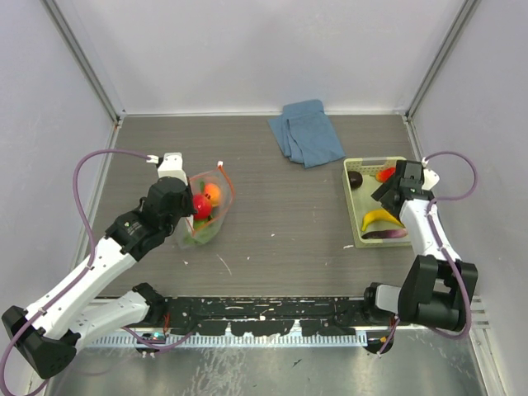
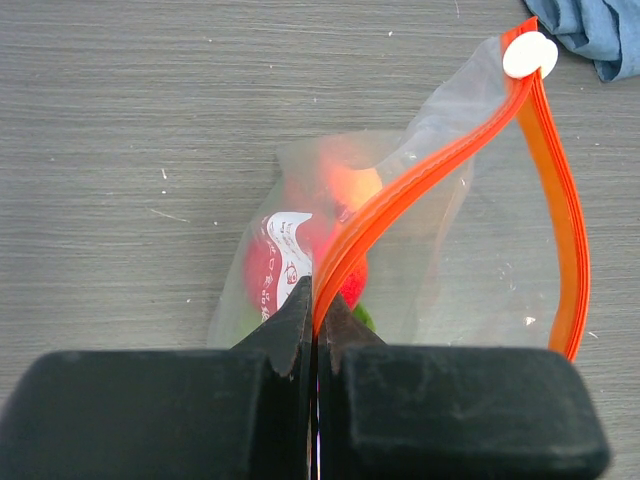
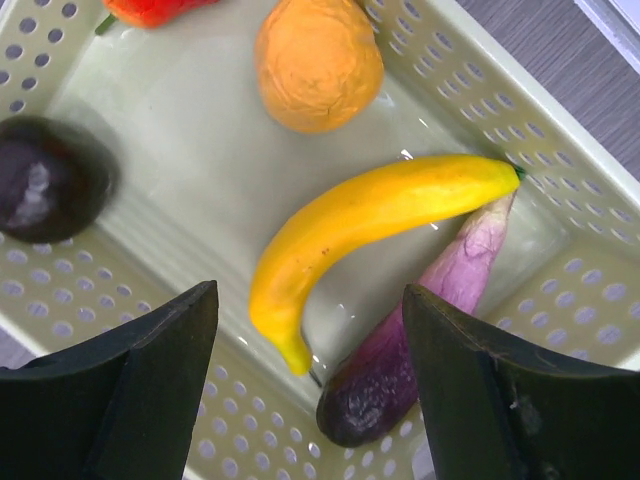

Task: Place the food in the zip-top bag and seal the zipper
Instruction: Pick up the fake fruit from the bin, then place the fake fruit in the zipper food storage bag.

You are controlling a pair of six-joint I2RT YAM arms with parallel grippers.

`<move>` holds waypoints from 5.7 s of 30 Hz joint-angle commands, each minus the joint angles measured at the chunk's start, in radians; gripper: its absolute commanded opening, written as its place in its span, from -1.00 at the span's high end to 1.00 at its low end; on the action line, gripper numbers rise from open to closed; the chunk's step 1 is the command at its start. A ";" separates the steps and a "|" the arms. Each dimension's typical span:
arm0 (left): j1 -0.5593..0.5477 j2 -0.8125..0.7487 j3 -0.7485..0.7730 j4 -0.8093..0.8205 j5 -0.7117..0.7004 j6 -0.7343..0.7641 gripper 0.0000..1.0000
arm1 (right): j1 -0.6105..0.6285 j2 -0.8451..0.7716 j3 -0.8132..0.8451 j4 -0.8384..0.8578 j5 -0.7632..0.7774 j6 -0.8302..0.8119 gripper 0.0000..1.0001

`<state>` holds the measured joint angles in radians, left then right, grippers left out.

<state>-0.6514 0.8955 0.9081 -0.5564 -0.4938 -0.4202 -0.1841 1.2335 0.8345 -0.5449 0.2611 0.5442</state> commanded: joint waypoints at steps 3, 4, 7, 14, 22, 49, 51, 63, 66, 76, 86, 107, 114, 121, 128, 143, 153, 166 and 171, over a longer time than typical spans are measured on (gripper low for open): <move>0.007 -0.023 0.004 0.069 -0.005 0.017 1.00 | -0.010 0.097 -0.036 0.148 0.008 0.097 -0.59; 0.006 -0.023 0.003 0.070 -0.003 0.017 1.00 | -0.011 0.114 -0.041 0.165 0.001 0.102 -0.58; 0.005 -0.021 0.004 0.070 -0.001 0.017 1.00 | -0.011 0.154 -0.049 0.213 -0.010 0.129 -0.54; 0.006 -0.022 0.006 0.067 0.000 0.017 1.00 | -0.011 0.273 -0.052 0.271 -0.027 0.185 -0.43; 0.005 -0.030 0.003 0.068 -0.002 0.017 1.00 | -0.012 0.298 -0.073 0.306 -0.050 0.210 -0.10; 0.006 -0.015 0.003 0.080 0.030 0.030 1.00 | 0.004 -0.085 -0.060 0.227 -0.179 0.107 0.49; 0.006 -0.017 0.002 0.086 0.045 0.035 1.00 | 0.031 -0.108 -0.029 0.207 -0.188 0.073 0.52; 0.006 -0.011 -0.022 0.159 0.166 0.087 1.00 | 0.316 -0.129 0.167 0.145 -0.358 -0.077 0.54; 0.005 -0.009 -0.038 0.190 0.191 0.101 1.00 | 0.372 -0.113 0.215 0.131 -0.446 -0.112 0.54; 0.004 0.013 -0.033 0.196 0.227 0.116 1.00 | 0.590 -0.027 0.371 0.059 -0.653 -0.207 0.54; 0.001 0.012 -0.032 0.196 0.235 0.116 1.00 | 0.820 0.113 0.482 0.072 -0.789 -0.202 0.54; -0.004 0.031 -0.033 0.205 0.247 0.121 1.00 | 0.971 0.380 0.621 0.097 -0.996 -0.093 0.55; -0.008 0.030 -0.033 0.210 0.263 0.124 1.00 | 0.971 0.426 0.664 0.141 -0.938 0.095 0.58; -0.021 0.022 -0.036 0.222 0.301 0.134 1.00 | 0.962 0.402 0.638 0.201 -0.717 0.284 0.60; -0.043 0.031 -0.035 0.232 0.313 0.149 1.00 | 0.962 0.372 0.531 0.453 -0.684 0.524 0.59; -0.070 0.051 -0.020 0.216 0.269 0.158 1.00 | 0.963 0.258 0.356 0.671 -0.443 0.770 0.57; -0.076 0.068 -0.022 0.228 0.283 0.157 1.00 | 0.972 0.251 0.248 0.810 -0.365 0.919 0.58; -0.082 0.044 -0.027 0.237 0.286 0.147 1.00 | 0.976 0.298 0.333 0.654 -0.368 0.775 0.13; -0.083 0.040 -0.030 0.239 0.280 0.142 1.00 | 0.978 0.297 0.339 0.625 -0.339 0.736 -0.20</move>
<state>-0.7273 0.9661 0.8616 -0.3847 -0.2169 -0.2729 0.7956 1.5349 1.1343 0.0765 -0.1307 1.3380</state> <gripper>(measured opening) 0.004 0.553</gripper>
